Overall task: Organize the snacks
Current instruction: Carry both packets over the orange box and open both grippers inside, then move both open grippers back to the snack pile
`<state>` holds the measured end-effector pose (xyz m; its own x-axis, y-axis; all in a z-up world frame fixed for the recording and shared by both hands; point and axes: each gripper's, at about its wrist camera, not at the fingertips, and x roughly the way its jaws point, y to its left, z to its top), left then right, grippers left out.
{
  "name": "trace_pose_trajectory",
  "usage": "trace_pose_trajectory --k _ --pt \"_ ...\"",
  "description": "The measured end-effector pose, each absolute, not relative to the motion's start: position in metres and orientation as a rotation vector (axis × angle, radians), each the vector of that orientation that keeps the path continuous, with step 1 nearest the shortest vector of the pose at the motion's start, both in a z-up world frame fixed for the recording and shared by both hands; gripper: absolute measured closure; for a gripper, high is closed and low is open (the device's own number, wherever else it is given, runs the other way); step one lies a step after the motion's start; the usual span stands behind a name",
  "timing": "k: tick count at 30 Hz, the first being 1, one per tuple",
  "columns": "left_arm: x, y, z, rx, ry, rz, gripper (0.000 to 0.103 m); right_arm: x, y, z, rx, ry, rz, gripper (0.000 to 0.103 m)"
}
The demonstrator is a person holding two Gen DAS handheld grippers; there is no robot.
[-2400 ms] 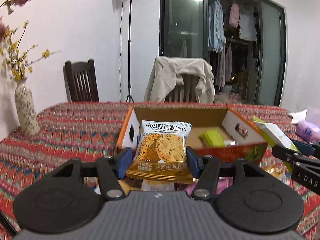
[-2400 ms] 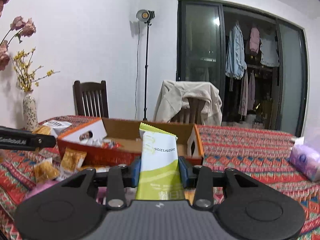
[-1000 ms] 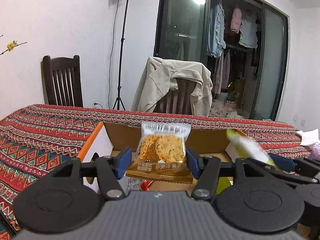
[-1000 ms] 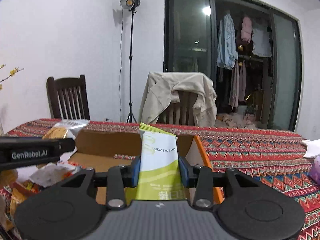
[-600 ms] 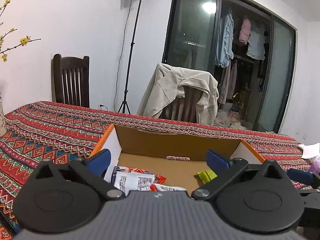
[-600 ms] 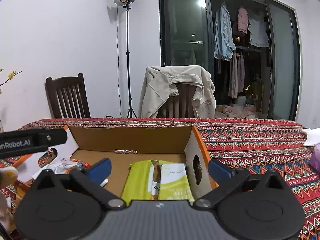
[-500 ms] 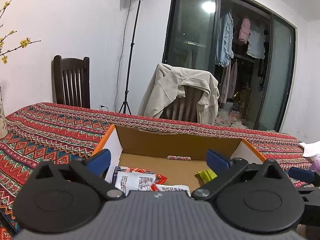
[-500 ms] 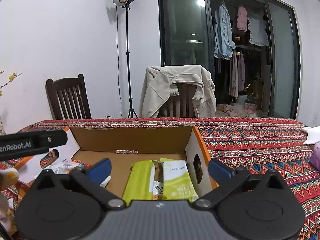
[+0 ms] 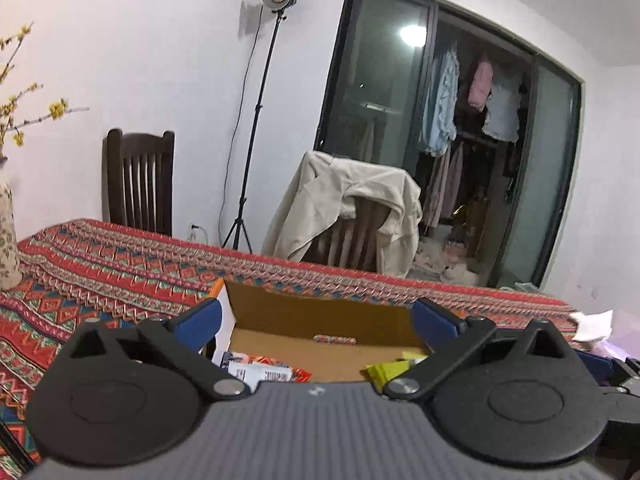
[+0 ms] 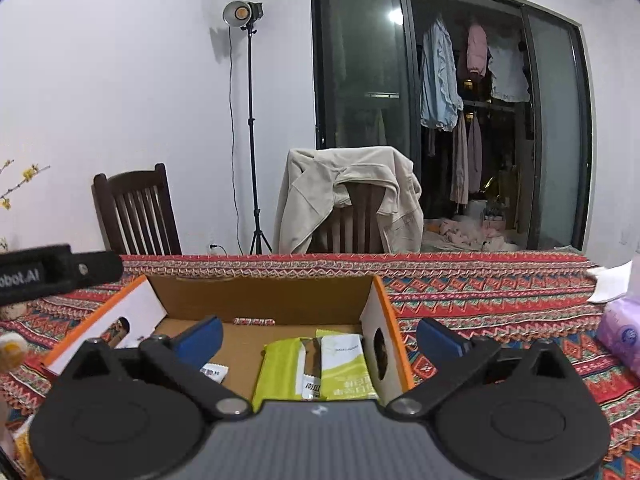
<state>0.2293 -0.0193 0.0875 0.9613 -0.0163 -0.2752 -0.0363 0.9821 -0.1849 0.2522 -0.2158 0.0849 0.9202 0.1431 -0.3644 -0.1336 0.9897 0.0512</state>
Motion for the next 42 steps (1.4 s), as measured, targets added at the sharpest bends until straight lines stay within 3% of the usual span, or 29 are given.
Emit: trace_pose_trajectory --k 14,37,42 --pt "0.165 -0.008 0.087 -0.157 0.304 0.006 0.000 0.180 -0.220 0.090 0.003 0.371 0.196 0.000" --pt "0.109 0.050 0.003 -0.083 0.443 0.093 0.000 0.127 -0.206 0.026 -0.033 0.548 0.280 0.000" --pt "0.114 0.051 -0.003 -0.082 0.436 0.094 0.000 0.137 -0.194 0.027 -0.083 0.552 0.255 0.012"
